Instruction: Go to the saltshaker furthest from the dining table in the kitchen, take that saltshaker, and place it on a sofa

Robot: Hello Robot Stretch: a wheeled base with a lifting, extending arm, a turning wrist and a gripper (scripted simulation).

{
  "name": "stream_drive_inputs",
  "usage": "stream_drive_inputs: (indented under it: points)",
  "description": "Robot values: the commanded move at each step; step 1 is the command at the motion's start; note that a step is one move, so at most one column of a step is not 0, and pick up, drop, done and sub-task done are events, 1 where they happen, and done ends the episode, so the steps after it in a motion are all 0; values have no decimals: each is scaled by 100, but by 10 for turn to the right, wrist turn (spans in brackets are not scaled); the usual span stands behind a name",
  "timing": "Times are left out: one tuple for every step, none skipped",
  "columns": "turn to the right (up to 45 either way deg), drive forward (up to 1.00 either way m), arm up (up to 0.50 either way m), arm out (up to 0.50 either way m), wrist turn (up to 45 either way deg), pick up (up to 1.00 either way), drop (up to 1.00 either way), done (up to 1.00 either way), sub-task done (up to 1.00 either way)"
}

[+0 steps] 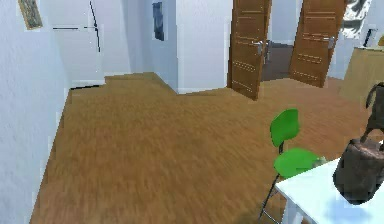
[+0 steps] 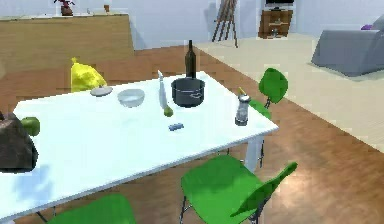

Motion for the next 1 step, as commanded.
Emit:
stream_drive_inputs:
  points:
    - [-90,0,0,0,0,0,0,0,0]
